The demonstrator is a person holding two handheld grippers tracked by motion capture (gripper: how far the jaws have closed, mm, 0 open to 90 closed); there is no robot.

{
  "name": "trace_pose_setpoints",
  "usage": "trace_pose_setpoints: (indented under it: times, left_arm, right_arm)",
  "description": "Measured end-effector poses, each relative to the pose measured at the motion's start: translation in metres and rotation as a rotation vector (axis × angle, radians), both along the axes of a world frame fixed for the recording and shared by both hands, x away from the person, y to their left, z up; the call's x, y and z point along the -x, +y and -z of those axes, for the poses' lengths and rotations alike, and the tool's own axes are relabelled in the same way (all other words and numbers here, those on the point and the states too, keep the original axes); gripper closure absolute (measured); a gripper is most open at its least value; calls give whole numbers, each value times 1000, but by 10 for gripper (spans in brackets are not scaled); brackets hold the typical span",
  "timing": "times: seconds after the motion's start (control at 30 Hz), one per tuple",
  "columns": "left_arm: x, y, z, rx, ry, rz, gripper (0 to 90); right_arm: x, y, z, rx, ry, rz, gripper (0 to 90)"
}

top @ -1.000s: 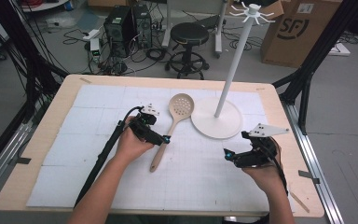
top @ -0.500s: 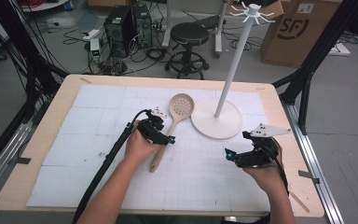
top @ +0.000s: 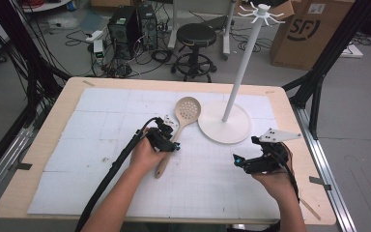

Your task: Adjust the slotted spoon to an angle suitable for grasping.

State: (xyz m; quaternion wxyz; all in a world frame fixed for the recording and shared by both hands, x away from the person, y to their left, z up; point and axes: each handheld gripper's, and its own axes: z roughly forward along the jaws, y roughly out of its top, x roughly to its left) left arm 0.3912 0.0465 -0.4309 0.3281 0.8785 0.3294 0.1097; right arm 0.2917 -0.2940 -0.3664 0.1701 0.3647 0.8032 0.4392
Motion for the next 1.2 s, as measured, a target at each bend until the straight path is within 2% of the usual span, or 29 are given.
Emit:
trace_pose_setpoints:
  times: [0.03,0.2,0.3,0.43,0.53,0.7,0.83,1.03,1.2]
  left_arm:
    - [1,-1,0,-8,-3,-11,590]
    - [4,-3,-1,-17,-9,-35,611]
    - [7,0,-2,-37,-19,-43,630]
    - [11,8,-5,-69,-22,-40,662]
    - [12,18,-6,-76,-20,-29,691]
    - [14,36,-5,-38,7,-19,721]
    - [18,44,-6,-48,19,-1,736]
    - [21,59,-6,-17,58,25,752]
    - [28,72,-7,-16,64,53,755]
  right_arm:
    - [0,0,0,4,-3,-3,14]
    - [0,0,0,4,-3,3,14]
    - [0,0,0,9,0,5,14]
    - [0,0,1,18,2,1,14]
    - [0,1,1,20,-2,-3,14]
    - [1,0,0,17,-3,1,14]
    - [2,1,1,20,0,1,14]
    - [2,3,1,26,7,-6,14]
    - [2,2,0,22,2,-7,14]
